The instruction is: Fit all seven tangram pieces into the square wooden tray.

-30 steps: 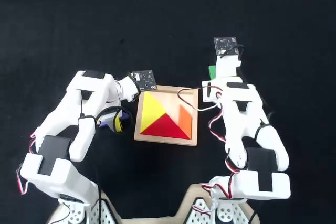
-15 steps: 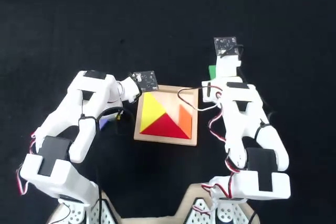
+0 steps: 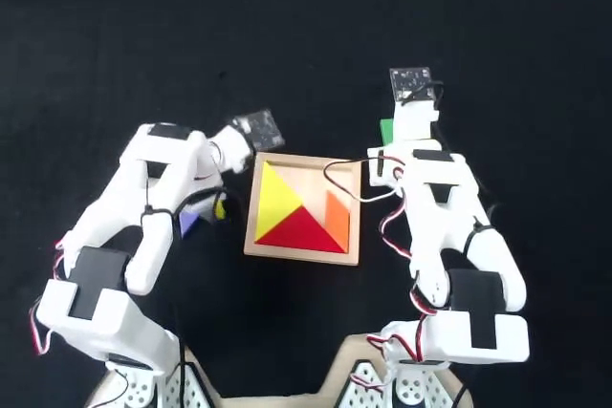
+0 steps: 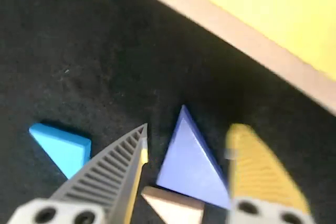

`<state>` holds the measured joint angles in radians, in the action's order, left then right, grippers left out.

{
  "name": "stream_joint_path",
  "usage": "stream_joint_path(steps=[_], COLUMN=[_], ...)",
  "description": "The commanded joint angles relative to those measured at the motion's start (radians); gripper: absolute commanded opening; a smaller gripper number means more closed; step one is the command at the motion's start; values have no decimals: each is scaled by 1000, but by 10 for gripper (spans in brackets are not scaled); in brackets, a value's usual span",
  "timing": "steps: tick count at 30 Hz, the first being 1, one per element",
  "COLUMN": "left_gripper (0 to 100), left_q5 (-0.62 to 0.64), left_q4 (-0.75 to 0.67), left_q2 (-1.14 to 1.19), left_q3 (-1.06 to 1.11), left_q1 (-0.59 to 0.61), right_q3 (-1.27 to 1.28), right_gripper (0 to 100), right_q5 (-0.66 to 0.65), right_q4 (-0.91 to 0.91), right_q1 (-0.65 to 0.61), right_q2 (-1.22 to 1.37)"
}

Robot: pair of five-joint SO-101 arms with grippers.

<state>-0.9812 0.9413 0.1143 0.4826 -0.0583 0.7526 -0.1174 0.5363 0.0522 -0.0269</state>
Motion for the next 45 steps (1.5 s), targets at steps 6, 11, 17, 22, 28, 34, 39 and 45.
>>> stream_joint_path(steps=[6, 11, 17, 22, 28, 34, 39, 45], left_gripper=[334, 332, 332, 332, 332, 332, 332, 331], left_q5=[183, 219, 264, 267, 269, 301, 341, 354], left_q4=[77, 44, -54, -100, -92, -57, -51, -51], left_q2=[-109, -112, -110, -110, -110, -112, -112, -112], left_q3=[-77, -41, 58, 122, 145, 143, 145, 148], left_q1=[64, 173, 194, 130, 110, 120, 125, 128], right_q3=[-45, -45, -45, -45, -45, -45, -45, -45], right_gripper=[11, 11, 11, 11, 11, 11, 11, 11], right_q5=[-8, -8, -8, -8, -8, -8, -8, -8], right_q4=[3, 3, 3, 3, 3, 3, 3, 3], right_q1=[-17, -17, -18, -18, -18, -18, -18, -18], right_q2=[-2, -2, -2, -2, -2, -2, -2, -2])
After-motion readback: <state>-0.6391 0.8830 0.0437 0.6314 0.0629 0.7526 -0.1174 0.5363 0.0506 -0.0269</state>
